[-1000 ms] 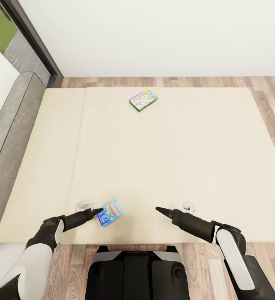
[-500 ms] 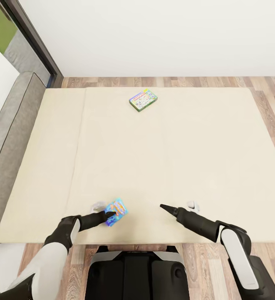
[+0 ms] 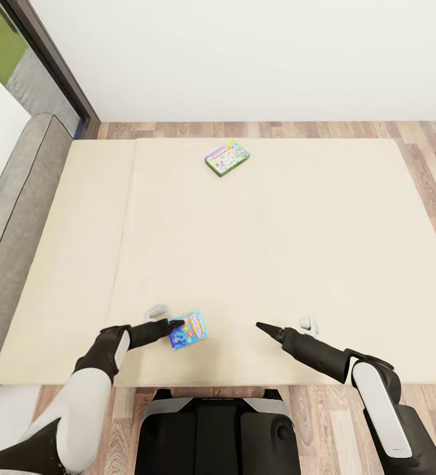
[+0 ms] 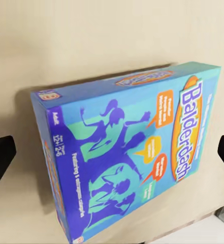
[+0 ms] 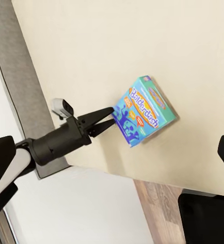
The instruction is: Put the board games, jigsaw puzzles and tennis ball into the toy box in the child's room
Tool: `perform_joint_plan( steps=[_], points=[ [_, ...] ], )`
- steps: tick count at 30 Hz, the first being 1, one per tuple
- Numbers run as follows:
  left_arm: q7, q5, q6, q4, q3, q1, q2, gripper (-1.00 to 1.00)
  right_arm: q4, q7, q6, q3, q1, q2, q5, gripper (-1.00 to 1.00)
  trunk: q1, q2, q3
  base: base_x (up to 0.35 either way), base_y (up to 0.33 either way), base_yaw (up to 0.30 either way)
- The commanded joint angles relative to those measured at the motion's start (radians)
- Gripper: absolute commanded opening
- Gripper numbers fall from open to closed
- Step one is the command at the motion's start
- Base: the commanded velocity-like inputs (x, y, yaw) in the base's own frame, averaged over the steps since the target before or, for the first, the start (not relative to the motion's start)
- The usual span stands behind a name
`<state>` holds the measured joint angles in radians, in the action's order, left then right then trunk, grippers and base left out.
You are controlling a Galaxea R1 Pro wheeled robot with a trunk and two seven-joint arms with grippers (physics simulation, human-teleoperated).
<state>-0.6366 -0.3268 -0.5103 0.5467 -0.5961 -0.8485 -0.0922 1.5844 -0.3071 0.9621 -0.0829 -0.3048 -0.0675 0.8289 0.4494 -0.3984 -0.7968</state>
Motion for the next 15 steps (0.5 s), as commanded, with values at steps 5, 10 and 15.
perform_joint_plan(
  steps=[5,10,15],
  points=[
    [-0.007,-0.008,-0.008,0.010,-0.008,-0.001,-0.001,1.00,0.000,-0.009,0.004,-0.001,0.000,0.000,-0.008,1.00,0.001,-0.002,-0.001,0.000,0.000,0.000],
    [-0.001,-0.008,-0.008,0.011,-0.008,-0.001,-0.005,1.00,0.000,-0.010,0.004,-0.001,0.000,0.000,-0.009,1.00,0.001,-0.002,-0.001,0.000,0.000,0.000],
    [0.000,-0.008,-0.007,0.012,-0.007,-0.001,-0.005,1.00,0.000,-0.010,0.004,-0.001,0.000,0.000,-0.009,1.00,0.001,-0.002,-0.001,0.000,0.000,0.000]
  ],
)
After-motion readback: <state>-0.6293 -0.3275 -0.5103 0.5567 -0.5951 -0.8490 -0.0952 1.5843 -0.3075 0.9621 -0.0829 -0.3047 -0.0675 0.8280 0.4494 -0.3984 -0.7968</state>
